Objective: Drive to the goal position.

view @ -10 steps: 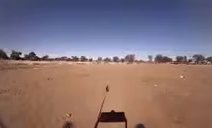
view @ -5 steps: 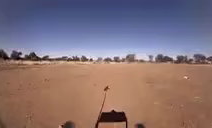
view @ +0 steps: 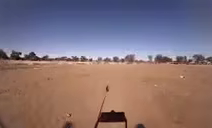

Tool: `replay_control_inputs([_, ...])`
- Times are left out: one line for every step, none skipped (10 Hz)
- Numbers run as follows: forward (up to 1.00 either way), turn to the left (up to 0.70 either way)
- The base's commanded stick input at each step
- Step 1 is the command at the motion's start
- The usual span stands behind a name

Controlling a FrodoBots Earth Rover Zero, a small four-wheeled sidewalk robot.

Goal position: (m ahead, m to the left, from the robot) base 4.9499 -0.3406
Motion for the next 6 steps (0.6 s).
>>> replay_control_inputs([0.50, 0.00])
replay_control_inputs([0.50, 0.00])
replay_control_inputs([0.50, 0.00])
replay_control_inputs([0.50, 0.00])
replay_control_inputs([0.50, 0.00])
replay_control_inputs([0.50, 0.00])
